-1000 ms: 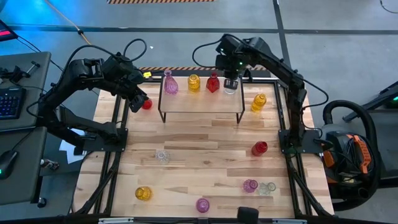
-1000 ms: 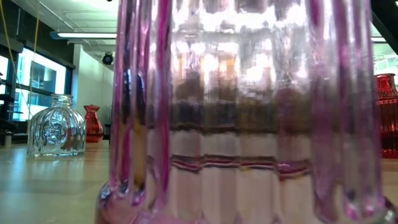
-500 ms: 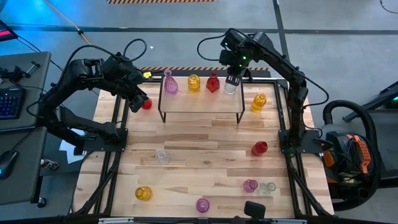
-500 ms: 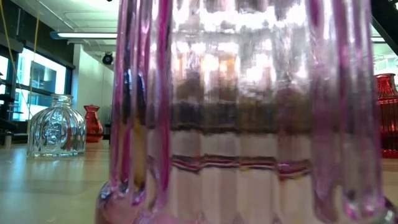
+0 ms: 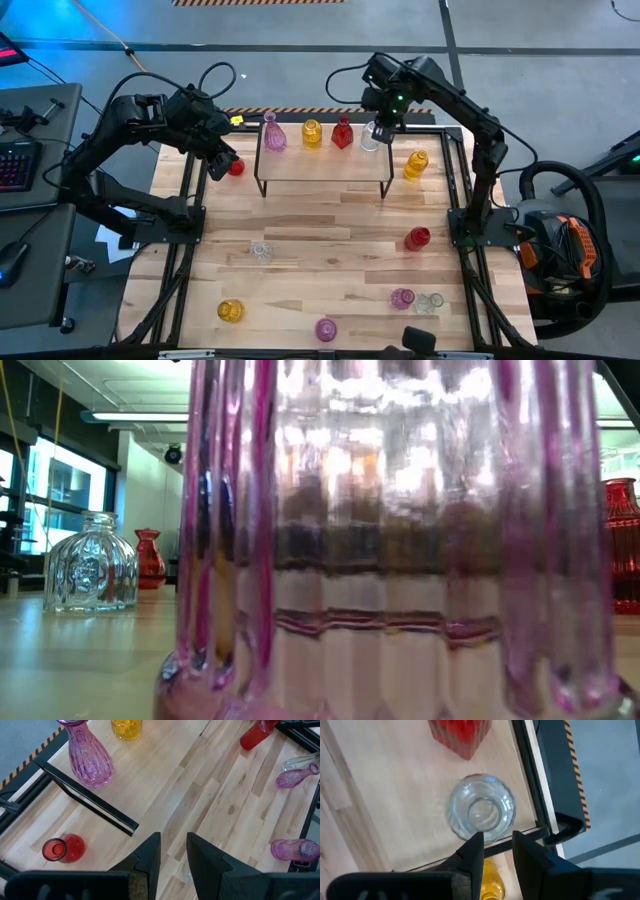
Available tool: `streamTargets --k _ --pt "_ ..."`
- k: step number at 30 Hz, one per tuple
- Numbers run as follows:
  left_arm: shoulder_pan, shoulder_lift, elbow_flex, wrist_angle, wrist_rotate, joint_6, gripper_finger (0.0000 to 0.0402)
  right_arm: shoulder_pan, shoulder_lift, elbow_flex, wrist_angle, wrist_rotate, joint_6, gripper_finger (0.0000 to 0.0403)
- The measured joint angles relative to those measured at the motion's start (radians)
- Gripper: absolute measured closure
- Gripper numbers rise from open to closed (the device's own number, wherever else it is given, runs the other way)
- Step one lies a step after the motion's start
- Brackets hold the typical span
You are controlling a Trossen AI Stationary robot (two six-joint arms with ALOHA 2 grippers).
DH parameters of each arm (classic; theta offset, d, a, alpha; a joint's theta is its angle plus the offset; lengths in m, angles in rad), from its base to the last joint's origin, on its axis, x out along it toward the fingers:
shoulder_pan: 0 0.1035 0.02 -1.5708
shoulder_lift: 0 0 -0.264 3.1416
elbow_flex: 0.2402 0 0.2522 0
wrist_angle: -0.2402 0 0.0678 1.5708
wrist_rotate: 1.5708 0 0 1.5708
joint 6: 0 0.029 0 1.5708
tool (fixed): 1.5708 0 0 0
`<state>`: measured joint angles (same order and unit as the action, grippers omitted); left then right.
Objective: Sort vases onto shelf
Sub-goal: Adjust the transparent vase on the shelf
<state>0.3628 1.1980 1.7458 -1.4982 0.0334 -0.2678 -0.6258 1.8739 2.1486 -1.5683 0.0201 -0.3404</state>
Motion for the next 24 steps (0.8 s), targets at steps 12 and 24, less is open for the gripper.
streamTargets --k 12,24 --pt "0.0 0.0 0.0 0.0 0.0 0.0 0.0316 0.0 0.0 0.023 0.003 0.011 0.001 0.032" --pt "0.0 0.0 0.0 0.0 0.0 0.0 0.0316 0.011 0.009 0.029 0.023 0.006 0.0 0.032"
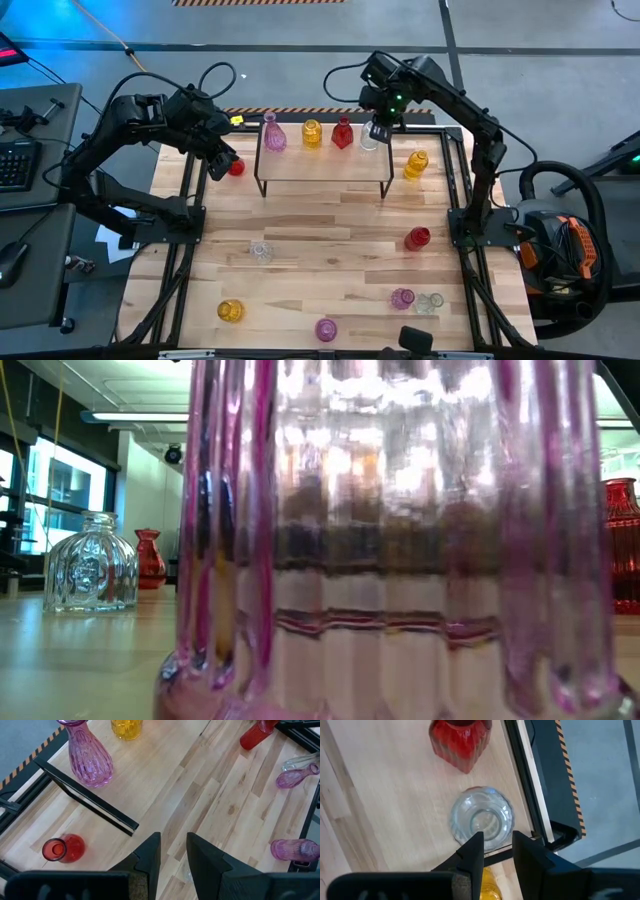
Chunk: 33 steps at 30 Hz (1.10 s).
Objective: Sort vases onto shelf
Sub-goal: Adjust the transparent vase on the shelf
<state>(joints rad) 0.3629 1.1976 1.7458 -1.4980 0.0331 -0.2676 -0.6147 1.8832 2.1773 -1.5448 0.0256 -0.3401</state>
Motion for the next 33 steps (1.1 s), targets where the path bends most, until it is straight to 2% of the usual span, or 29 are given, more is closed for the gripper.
streamTargets --k 33 --pt "0.0 0.0 0.0 0.0 0.0 0.0 0.0316 -0.007 0.016 0.0 -0.02 0.02 0.024 0.032"
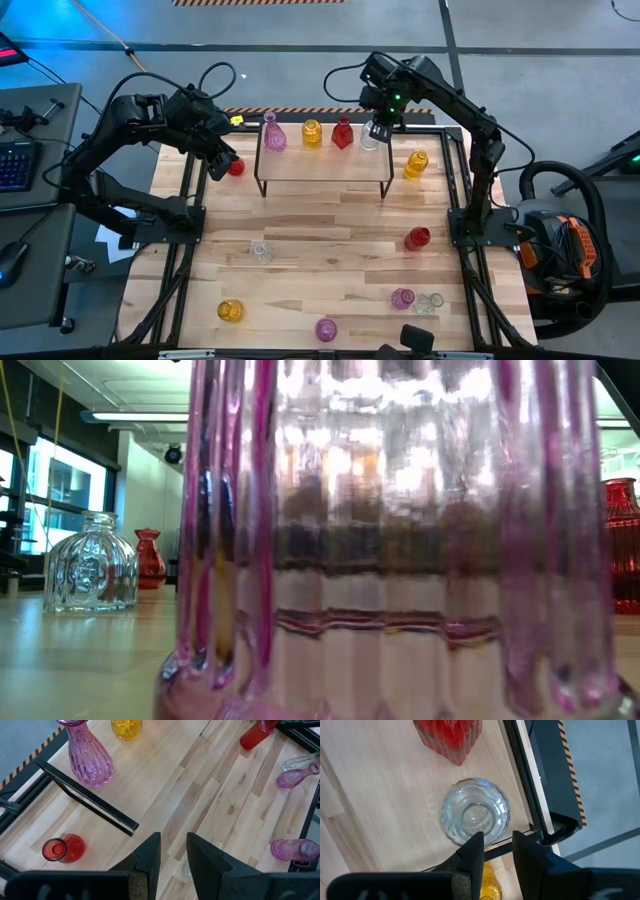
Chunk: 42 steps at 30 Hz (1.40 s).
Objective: Sort vases onto shelf
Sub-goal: Adjust the transparent vase on the shelf, then put the top yellow vase on the shelf aligned with the other yellow vase
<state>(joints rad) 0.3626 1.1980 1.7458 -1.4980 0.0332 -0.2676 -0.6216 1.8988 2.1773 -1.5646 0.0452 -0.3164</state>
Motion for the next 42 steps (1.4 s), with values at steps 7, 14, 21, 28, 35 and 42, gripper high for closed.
streamTargets --k 7,14,21,28,35,42 --pt "0.0 0.0 0.0 0.0 0.0 0.0 0.0316 0.0 0.012 0.002 0.002 -0.003 0.002 0.032" --pt "0.0 0.0 0.0 0.0 0.0 0.0 0.0316 -0.002 0.013 0.002 0.01 0.006 0.001 0.032" --pt "0.0 0.0 0.0 0.0 0.0 0.0 0.0316 -0.009 0.013 0.002 0.007 0.011 0.004 0.032" --pt "0.0 0.0 0.0 0.0 0.0 0.0 0.0316 -0.009 0.008 0.001 0.001 0.021 0.004 0.032" --pt "0.0 0.0 0.0 0.0 0.0 0.0 0.0316 0.003 -0.027 -0.001 -0.01 0.029 0.024 0.032" --pt "0.0 0.0 0.0 0.0 0.0 0.0 0.0316 0.014 -0.038 -0.001 -0.008 0.028 0.024 0.032"
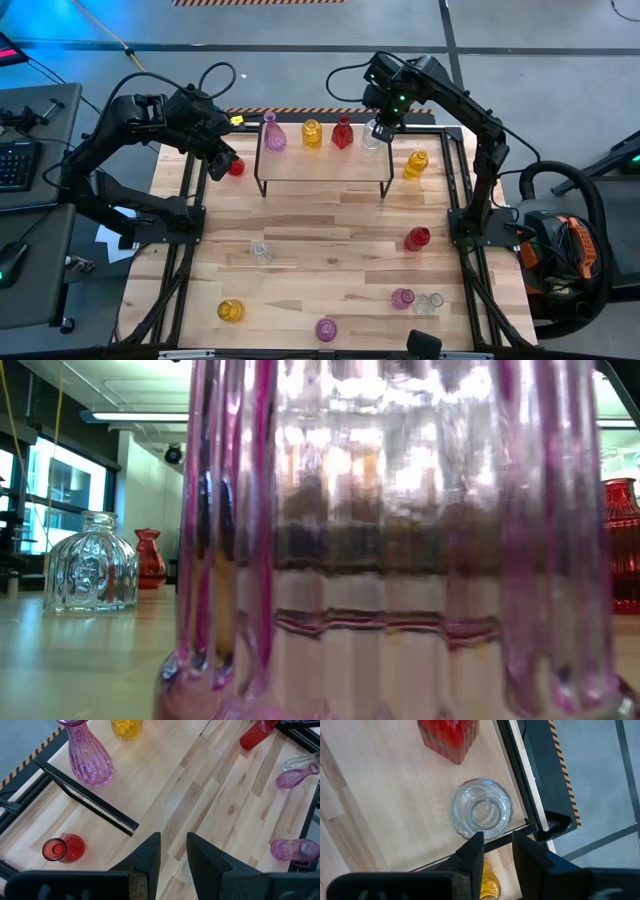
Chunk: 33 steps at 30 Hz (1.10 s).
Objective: Sort vases onto shelf
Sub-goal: Put the top yellow vase on the shelf aligned with the other yellow vase
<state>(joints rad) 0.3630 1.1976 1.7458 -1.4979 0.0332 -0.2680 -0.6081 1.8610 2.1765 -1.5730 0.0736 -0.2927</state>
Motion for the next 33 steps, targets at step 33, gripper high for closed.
streamTargets --k 33 --pt "0.0 0.0 0.0 0.0 0.0 0.0 0.0316 0.435 -0.036 0.001 0.003 0.071 0.373 0.032"
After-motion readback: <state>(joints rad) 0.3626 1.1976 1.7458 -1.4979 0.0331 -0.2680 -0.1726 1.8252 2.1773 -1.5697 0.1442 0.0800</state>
